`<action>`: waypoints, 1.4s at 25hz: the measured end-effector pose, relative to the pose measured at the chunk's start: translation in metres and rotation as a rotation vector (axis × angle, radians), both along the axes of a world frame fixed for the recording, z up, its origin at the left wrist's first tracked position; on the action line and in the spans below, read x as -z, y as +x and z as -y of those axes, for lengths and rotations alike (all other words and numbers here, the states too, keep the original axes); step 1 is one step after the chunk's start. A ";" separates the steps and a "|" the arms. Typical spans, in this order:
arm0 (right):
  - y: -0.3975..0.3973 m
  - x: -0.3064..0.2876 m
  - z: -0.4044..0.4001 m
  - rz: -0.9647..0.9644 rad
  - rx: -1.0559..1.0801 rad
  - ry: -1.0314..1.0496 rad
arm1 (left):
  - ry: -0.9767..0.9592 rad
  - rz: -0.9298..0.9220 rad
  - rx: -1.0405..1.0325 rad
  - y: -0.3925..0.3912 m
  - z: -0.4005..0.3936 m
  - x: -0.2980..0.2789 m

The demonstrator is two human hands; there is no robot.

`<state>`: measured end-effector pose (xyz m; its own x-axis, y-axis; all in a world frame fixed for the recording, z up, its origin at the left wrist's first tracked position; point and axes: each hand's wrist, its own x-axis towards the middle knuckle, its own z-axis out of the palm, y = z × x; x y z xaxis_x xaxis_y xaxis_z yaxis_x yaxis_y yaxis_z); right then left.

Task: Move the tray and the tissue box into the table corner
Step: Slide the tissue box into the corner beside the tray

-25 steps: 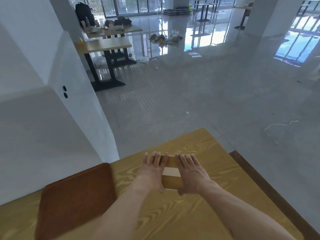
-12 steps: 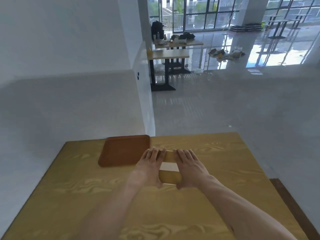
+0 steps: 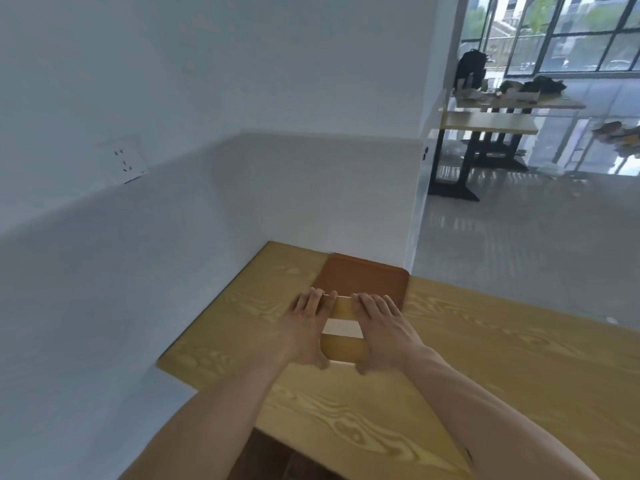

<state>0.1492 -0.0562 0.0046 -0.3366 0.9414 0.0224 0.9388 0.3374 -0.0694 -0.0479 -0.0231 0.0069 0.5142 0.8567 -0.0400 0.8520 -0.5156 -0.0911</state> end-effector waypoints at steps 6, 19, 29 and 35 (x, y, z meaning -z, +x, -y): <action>-0.098 0.009 -0.036 0.023 -0.180 -0.026 | -0.021 0.009 -0.158 -0.102 0.002 0.005; -0.270 0.025 -0.078 0.059 -0.202 -0.134 | -0.128 0.032 -0.180 -0.275 -0.033 0.028; -0.270 0.043 -0.136 0.081 -0.121 -0.227 | -0.253 0.079 -0.131 -0.275 -0.109 0.062; -0.240 0.060 -0.197 0.046 -0.084 -0.287 | -0.250 0.056 -0.077 -0.244 -0.173 0.068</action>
<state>-0.0912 0.1411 -0.0550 -0.4082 0.8758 -0.2577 0.9128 0.3869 -0.1310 -0.2920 0.1496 -0.0608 0.4549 0.8606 -0.2289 0.8899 -0.4492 0.0795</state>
